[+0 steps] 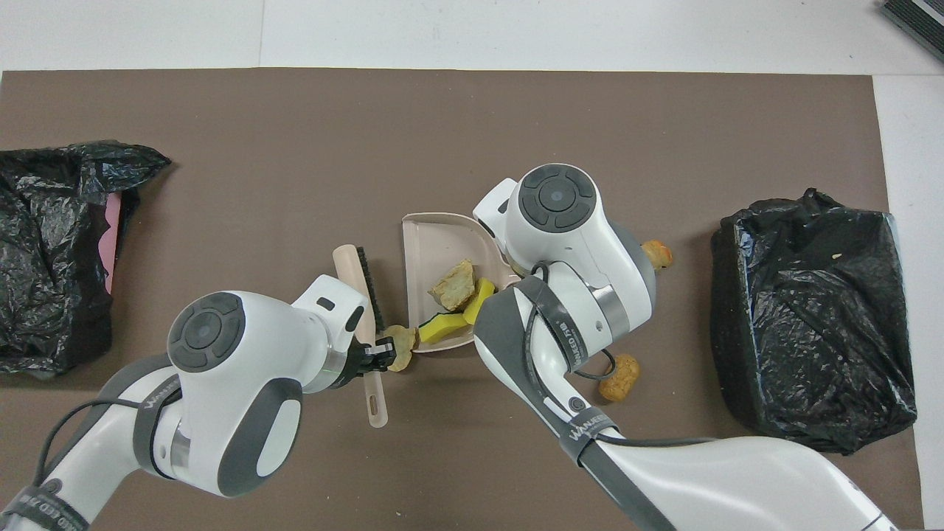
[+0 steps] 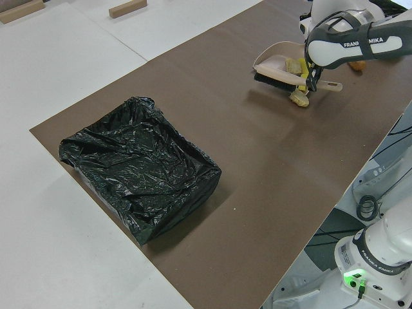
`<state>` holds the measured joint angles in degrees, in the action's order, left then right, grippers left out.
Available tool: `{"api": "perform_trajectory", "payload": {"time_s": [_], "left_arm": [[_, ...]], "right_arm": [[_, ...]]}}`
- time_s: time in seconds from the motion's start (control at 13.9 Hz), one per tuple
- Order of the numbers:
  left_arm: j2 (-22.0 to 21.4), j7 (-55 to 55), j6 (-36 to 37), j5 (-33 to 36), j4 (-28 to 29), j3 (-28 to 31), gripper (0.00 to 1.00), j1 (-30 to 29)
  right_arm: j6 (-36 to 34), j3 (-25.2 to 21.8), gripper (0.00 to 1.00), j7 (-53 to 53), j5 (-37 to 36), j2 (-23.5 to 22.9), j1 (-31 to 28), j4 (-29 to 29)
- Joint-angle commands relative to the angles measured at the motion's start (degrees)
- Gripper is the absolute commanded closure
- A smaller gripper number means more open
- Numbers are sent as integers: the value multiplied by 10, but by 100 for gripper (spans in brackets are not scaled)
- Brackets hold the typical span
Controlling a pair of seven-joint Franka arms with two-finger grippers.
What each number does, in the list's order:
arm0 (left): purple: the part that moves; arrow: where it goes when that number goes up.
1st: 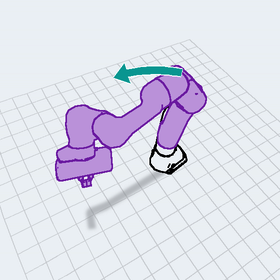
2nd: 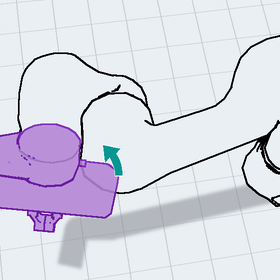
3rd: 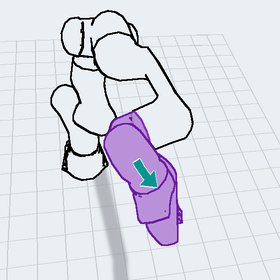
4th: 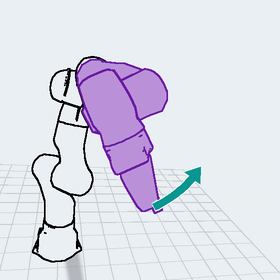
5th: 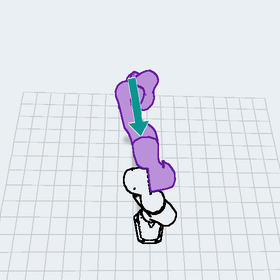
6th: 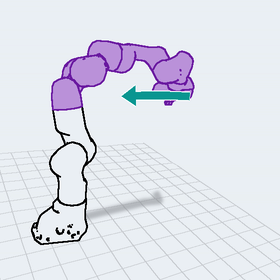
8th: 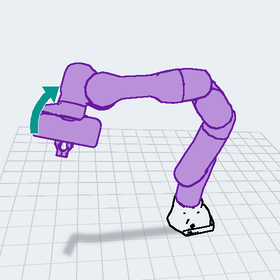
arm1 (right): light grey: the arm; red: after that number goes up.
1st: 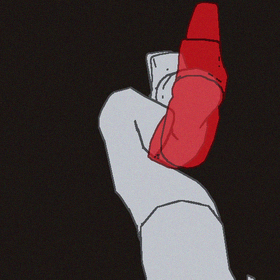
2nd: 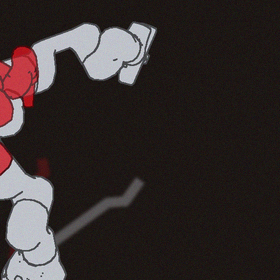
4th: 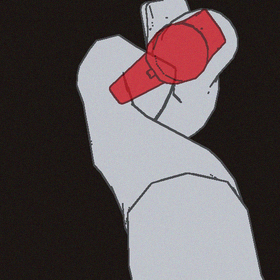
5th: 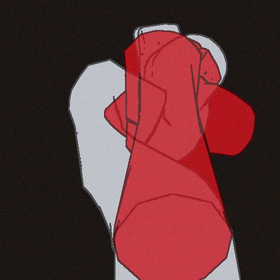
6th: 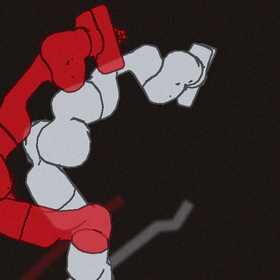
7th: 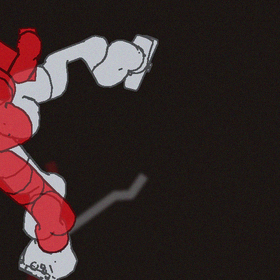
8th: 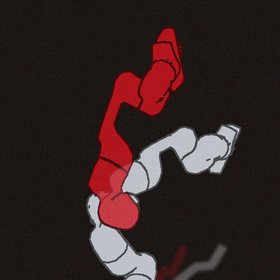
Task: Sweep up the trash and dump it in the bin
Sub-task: 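Sweep the sponge and rock pieces into the dustpan with the left gripper's brush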
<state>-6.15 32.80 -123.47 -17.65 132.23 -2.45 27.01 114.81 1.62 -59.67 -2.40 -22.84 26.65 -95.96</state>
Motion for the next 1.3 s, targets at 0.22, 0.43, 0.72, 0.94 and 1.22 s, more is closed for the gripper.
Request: {"api": "perform_trajectory", "payload": {"time_s": [0.22,0.43,0.72,0.94,1.22], "left_arm": [[-83,91,21,36,97,-26,100,-1],[-62,93,-19,35,108,-30,100,29],[-5,80,-120,9,100,-32,100,65],[39,31,-154,-33,41,-35,100,77],[45,2,-182,-46,31,-39,100,96]], "right_arm": [[16,4,100,4,11,17,-4,-21],[16,4,100,3,10,17,-4,-24],[16,4,100,2,10,17,-5,-24],[16,4,100,-7,9,17,-6,-24],[19,4,100,-24,9,12,-16,-18]]}}
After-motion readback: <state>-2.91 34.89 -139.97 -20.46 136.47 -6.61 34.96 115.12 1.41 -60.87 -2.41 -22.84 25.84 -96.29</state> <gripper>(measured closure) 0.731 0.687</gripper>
